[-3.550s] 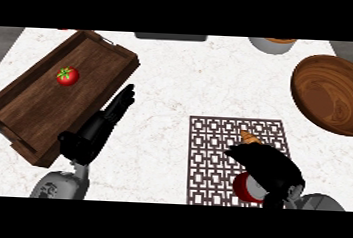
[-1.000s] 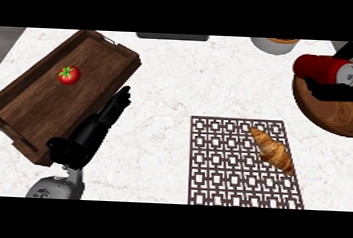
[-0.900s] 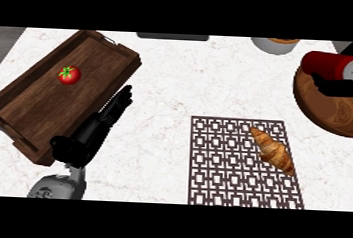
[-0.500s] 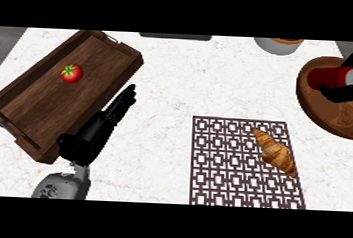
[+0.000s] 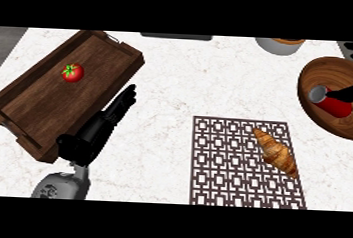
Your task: Pick the can from the placemat and place it in the bowl
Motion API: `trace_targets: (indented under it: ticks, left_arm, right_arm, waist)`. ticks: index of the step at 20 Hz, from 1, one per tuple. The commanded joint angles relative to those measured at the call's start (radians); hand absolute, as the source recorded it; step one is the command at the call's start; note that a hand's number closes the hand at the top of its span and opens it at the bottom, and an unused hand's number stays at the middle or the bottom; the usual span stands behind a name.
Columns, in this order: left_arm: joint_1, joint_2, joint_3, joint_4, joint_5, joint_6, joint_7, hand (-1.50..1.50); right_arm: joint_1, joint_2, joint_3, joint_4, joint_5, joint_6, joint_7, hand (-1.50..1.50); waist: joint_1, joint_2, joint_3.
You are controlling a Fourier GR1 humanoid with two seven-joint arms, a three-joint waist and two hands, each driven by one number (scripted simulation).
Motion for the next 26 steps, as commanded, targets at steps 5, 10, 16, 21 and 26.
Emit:
trace_targets:
  ticks: [5, 10, 16, 21, 26]
  left_arm:
    - [0.023, 0.003, 0.002, -0.019, 0.005, -0.007, 0.015, 0.0]
    - [-0.025, 0.004, 0.024, -0.006, 0.009, -0.003, 0.021, 0.0]
    - [-0.007, -0.01, 0.0, -0.029, -0.017, 0.014, 0.018, 0.0]
    - [-0.048, 0.022, 0.059, -0.01, 0.04, -0.024, 0.042, 0.0]
    - [0.03, 0.014, 0.017, -0.01, 0.013, -0.032, -0.017, 0.0]
  right_arm:
    - [-0.076, -0.065, -0.182, 0.087, -0.162, -0.079, -0.05, -1.5]
    - [-0.055, -0.15, -0.292, 0.183, -0.262, -0.067, -0.089, -1.5]
    - [0.051, -0.297, -0.415, 0.291, -0.364, 0.0, -0.186, -1.5]
    - [0.121, -0.404, -0.49, 0.346, -0.43, 0.064, -0.257, -1.5]
    - [0.267, -0.486, -0.529, 0.395, -0.471, 0.222, -0.38, -1.5]
  waist:
    - [-0.008, -0.004, 0.0]
    - [-0.01, -0.001, 0.001]
    - [-0.007, 0.004, 0.003]
    - [-0.008, 0.007, 0.004]
    - [-0.016, 0.005, 0.006]
